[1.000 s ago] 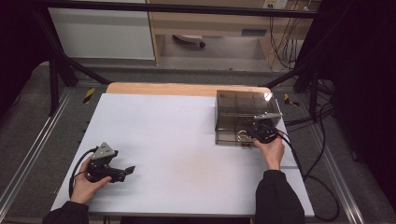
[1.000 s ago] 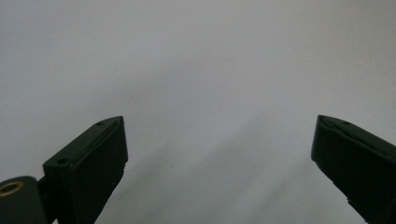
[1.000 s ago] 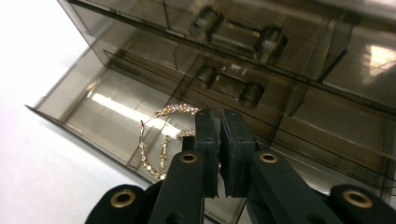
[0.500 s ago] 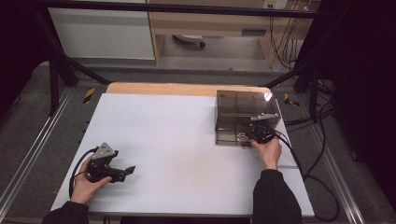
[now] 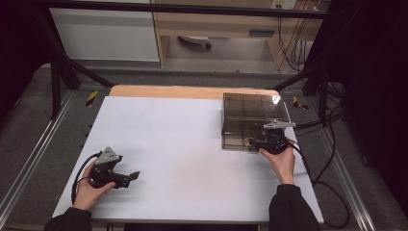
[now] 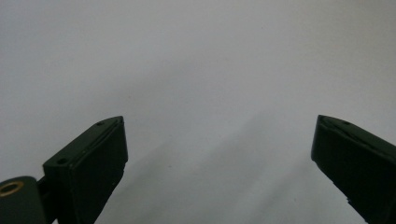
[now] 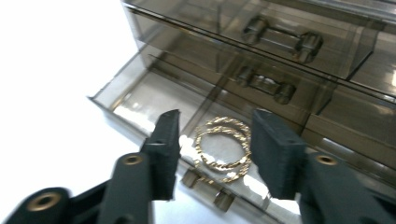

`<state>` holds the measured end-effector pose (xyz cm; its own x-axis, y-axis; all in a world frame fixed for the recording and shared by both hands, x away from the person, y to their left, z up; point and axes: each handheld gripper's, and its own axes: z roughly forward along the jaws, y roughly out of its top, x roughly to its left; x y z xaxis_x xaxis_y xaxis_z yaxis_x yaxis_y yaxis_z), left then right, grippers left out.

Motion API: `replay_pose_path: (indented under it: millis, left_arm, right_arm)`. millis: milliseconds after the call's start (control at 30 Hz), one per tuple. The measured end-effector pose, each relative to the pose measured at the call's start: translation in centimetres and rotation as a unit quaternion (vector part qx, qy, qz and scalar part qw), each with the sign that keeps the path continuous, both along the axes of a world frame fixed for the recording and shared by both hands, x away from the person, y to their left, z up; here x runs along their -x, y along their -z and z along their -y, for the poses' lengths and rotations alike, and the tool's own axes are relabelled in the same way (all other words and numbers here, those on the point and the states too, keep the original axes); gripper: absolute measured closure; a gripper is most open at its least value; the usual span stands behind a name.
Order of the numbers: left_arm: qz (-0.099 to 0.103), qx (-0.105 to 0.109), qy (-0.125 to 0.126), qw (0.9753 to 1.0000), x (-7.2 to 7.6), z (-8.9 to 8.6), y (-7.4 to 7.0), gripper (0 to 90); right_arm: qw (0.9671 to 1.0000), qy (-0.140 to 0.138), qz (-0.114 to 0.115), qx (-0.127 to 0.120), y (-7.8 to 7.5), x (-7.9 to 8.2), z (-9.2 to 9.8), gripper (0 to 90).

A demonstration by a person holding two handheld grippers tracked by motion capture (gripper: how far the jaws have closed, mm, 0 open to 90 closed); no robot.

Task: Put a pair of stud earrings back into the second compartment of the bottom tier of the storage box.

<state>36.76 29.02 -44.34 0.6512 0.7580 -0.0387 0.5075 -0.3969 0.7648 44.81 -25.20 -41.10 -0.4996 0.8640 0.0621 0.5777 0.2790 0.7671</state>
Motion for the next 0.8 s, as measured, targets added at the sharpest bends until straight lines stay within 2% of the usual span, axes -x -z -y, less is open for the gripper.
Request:
replay_pose_path:
  millis: [67, 133, 367, 467, 667, 800]
  left_arm:
    - [0.000, -0.001, 0.001, 1.0000, 0.0, 0.0, 0.0, 3.8]
    - [0.000, -0.002, 0.001, 1.0000, 0.0, 0.0, 0.0, 3.8]
    - [-0.001, -0.003, 0.001, 1.0000, 0.0, 0.1, 0.1, 3.8]
    - [-0.001, -0.004, 0.003, 1.0000, 0.0, 0.1, 0.1, 3.7]
    - [-0.001, -0.005, 0.003, 1.0000, 0.0, 0.2, 0.1, 3.7]
    - [-0.001, -0.005, 0.004, 1.0000, 0.1, 0.2, 0.1, 3.6]
  right_arm:
    - [0.9999, -0.005, 0.002, -0.012, -0.1, 0.5, 0.0, 38.9]
    - [0.9996, -0.011, -0.001, -0.026, -0.3, 1.0, 0.1, 33.6]
    - [0.9984, -0.034, 0.004, -0.046, -0.5, 2.6, 0.3, 17.5]
    - [0.9983, -0.039, 0.003, -0.044, -0.4, 3.3, 0.2, 9.3]
    - [0.9973, -0.044, 0.015, -0.057, 0.0, 4.7, 0.3, 1.9]
    - [0.9969, -0.056, 0.017, -0.053, 0.4, 5.7, 0.6, 0.8]
